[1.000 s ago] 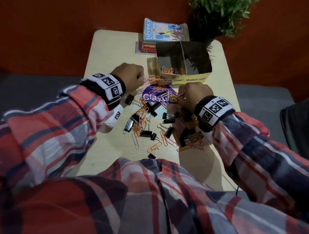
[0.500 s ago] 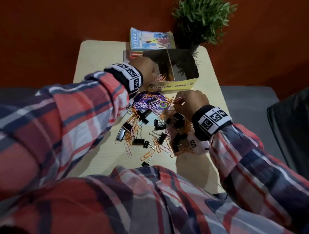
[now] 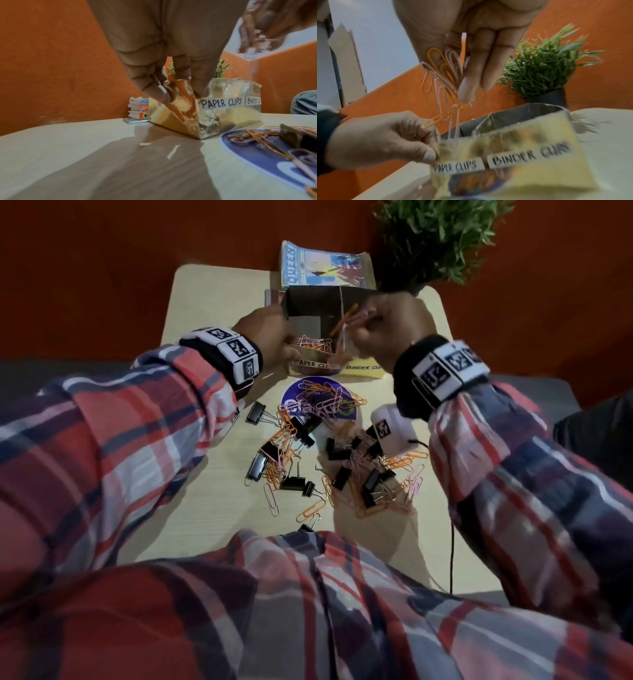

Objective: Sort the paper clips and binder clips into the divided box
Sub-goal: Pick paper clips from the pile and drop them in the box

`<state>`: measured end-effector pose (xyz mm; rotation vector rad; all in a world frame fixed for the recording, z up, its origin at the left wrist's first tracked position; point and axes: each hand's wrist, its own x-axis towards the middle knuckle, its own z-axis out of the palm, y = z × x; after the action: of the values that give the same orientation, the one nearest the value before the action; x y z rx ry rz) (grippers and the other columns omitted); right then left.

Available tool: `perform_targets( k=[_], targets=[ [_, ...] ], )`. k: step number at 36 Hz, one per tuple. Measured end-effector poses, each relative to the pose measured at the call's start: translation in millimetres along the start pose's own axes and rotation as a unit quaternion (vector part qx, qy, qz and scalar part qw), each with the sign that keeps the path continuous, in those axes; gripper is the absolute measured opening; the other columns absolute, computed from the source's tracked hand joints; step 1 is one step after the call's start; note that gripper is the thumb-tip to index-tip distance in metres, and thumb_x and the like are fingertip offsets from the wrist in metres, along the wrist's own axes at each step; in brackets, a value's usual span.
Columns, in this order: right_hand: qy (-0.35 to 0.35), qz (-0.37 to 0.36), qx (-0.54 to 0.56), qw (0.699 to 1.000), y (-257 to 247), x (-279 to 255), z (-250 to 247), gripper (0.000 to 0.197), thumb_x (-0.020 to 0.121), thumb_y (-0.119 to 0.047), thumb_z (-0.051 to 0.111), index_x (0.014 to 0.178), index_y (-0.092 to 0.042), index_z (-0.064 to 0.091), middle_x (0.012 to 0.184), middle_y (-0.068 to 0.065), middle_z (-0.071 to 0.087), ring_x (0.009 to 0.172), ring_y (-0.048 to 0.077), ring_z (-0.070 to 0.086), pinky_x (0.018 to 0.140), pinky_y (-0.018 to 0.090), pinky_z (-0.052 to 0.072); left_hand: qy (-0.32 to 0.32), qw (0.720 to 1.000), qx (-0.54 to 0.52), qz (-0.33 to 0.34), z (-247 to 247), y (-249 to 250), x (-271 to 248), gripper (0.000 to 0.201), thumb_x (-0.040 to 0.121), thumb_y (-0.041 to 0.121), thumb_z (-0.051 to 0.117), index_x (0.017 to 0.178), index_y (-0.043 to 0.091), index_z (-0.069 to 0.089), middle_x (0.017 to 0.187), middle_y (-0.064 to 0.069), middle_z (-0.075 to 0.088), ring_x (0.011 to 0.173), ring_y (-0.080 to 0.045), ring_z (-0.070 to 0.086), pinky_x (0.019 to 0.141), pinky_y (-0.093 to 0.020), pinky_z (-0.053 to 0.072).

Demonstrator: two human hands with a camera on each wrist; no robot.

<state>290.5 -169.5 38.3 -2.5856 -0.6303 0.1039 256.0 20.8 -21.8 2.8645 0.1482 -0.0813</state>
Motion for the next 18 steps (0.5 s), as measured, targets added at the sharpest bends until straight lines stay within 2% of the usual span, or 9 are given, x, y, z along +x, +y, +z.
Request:
perform_targets(
  k=[3,5,8,11,13,14,16,18],
  targets=[
    [0.019,-0.005,0.007,1.0,-14,26,4,0.015,0.086,-0.022,0.059,0.094,-0.017,0.071,0.093,0.005,0.072,0.086,0.022,0.069,0.076,0.03,0.055,0.009,1.0,-0.023,-0.009,-1,-2,-4,0.022,0.087,0.027,0.067,0.094,0.007,0.074,0.107,-0.017,0.061,0.097,-0.035,0.058,0.071,-0.031,0.038],
    [0.022,-0.001,0.015,1.0,-24,43,10,0.018,0.086,-0.023,0.057,0.097,-0.016,0.071,0.102,0.009,0.07,0.096,0.024,0.067,0.083,0.038,0.057,0.016,0.999,-0.034,-0.008,-1,-3,-7,0.023,0.087,0.026,0.067,0.1,0.009,0.072,0.117,-0.016,0.055,0.103,-0.034,0.056,0.076,-0.033,0.041],
    [0.004,0.011,-0.024,1.0,-34,62,20,0.022,0.089,-0.026,0.055,0.101,-0.016,0.069,0.11,0.011,0.069,0.111,0.027,0.061,0.093,0.04,0.052,0.037,0.997,-0.067,-0.01,1,-7,-14,0.037,0.083,0.027,0.073,0.115,0.014,0.062,0.134,-0.013,0.044,0.112,-0.031,0.054,0.09,-0.034,0.046],
    [-0.008,0.045,-0.072,0.996,-32,77,30,0.038,0.092,-0.031,0.058,0.125,-0.012,0.057,0.129,0.012,0.06,0.12,0.031,0.056,0.103,0.041,0.044,0.074,0.989,-0.121,-0.044,1,-13,-25,0.043,0.076,0.028,0.079,0.112,0.015,0.057,0.126,-0.011,0.046,0.097,-0.028,0.059,0.085,-0.036,0.051],
    [-0.024,0.025,-0.096,0.995,-32,80,38,0.035,0.094,-0.027,0.053,0.124,-0.01,0.059,0.13,0.012,0.059,0.121,0.03,0.055,0.099,0.037,0.045,0.096,0.985,-0.13,-0.057,1,-16,-33,0.035,0.076,0.025,0.079,0.104,0.014,0.06,0.116,-0.01,0.052,0.088,-0.023,0.056,0.079,-0.032,0.048],
    [-0.033,0.015,-0.103,0.994,-32,83,44,0.031,0.094,-0.027,0.051,0.118,-0.013,0.063,0.125,0.011,0.062,0.119,0.029,0.056,0.093,0.034,0.044,0.093,0.987,-0.12,-0.056,1,-16,-37,0.028,0.077,0.025,0.078,0.098,0.015,0.062,0.109,-0.008,0.055,0.086,-0.02,0.053,0.076,-0.03,0.044],
    [-0.038,0.01,-0.122,0.992,-33,86,51,0.027,0.09,-0.029,0.051,0.105,-0.016,0.069,0.112,0.007,0.069,0.112,0.025,0.059,0.082,0.03,0.034,0.053,0.993,-0.099,-0.037,3,-15,-43,0.016,0.079,0.024,0.076,0.089,0.015,0.065,0.097,-0.003,0.058,0.084,-0.018,0.053,0.072,-0.028,0.04],
    [-0.034,0.017,-0.119,0.992,-31,88,53,0.019,0.089,-0.028,0.05,0.091,-0.019,0.065,0.1,0.004,0.067,0.103,0.022,0.059,0.079,0.03,0.029,-0.005,0.996,-0.084,-0.007,9,-9,-47,0.015,0.081,0.024,0.074,0.092,0.015,0.068,0.097,-0.002,0.061,0.089,-0.021,0.057,0.072,-0.028,0.04]
  ],
)
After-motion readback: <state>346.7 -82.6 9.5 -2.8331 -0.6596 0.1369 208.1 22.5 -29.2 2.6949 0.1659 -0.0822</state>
